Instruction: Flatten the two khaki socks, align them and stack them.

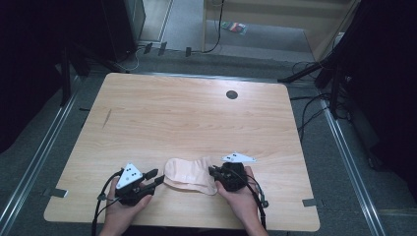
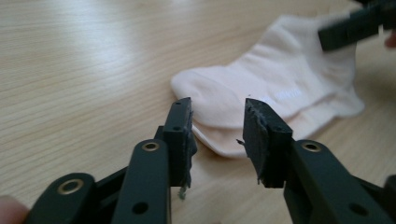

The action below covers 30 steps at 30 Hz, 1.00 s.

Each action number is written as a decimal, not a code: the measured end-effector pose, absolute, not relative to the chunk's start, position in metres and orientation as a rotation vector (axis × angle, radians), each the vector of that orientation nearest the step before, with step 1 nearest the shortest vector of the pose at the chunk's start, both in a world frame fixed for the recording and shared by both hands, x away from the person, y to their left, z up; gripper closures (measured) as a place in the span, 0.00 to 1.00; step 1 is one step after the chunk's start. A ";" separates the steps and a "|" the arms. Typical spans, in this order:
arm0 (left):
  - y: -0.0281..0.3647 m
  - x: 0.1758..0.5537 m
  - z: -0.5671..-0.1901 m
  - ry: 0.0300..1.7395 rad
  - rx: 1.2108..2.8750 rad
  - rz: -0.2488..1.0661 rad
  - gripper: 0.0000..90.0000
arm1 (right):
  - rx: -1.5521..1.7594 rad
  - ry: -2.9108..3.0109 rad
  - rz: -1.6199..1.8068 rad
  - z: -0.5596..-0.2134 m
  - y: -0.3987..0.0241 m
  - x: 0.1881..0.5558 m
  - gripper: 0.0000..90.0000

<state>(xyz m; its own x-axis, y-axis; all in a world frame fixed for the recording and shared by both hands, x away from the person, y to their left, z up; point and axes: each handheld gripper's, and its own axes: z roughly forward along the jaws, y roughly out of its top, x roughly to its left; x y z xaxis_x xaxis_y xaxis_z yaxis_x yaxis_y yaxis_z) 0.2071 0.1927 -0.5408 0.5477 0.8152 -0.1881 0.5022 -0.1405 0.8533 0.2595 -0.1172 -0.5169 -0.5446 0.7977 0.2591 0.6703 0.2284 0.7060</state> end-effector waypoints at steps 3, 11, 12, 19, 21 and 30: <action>0.201 0.223 -0.543 1.148 1.726 0.320 0.65 | 1.390 2.337 1.219 -0.519 -0.118 0.260 0.93; 0.187 0.258 -0.550 1.253 1.720 0.168 0.55 | 1.350 2.322 1.190 -0.523 -0.111 0.257 0.92; 0.185 0.260 -0.550 1.271 1.733 0.183 0.56 | 1.350 2.321 1.190 -0.524 -0.111 0.257 0.92; 0.178 0.260 -0.549 1.263 1.791 0.192 0.84 | 1.343 2.314 1.168 -0.529 -0.108 0.257 0.92; 0.179 0.259 -0.548 1.254 1.789 0.195 0.93 | 1.339 2.307 1.166 -0.530 -0.108 0.257 0.92; 0.187 0.248 -0.535 1.198 1.749 0.220 0.98 | 1.321 2.280 1.211 -0.522 -0.107 0.252 0.92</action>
<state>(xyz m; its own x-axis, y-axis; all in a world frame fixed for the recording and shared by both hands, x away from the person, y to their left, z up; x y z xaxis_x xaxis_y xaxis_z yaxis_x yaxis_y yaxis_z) 0.2484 0.1868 -0.5351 0.5001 0.7938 -0.3461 0.6190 -0.0481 0.7839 0.2520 -0.1072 -0.5221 -0.5621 0.8057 0.1866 0.6058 0.2475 0.7561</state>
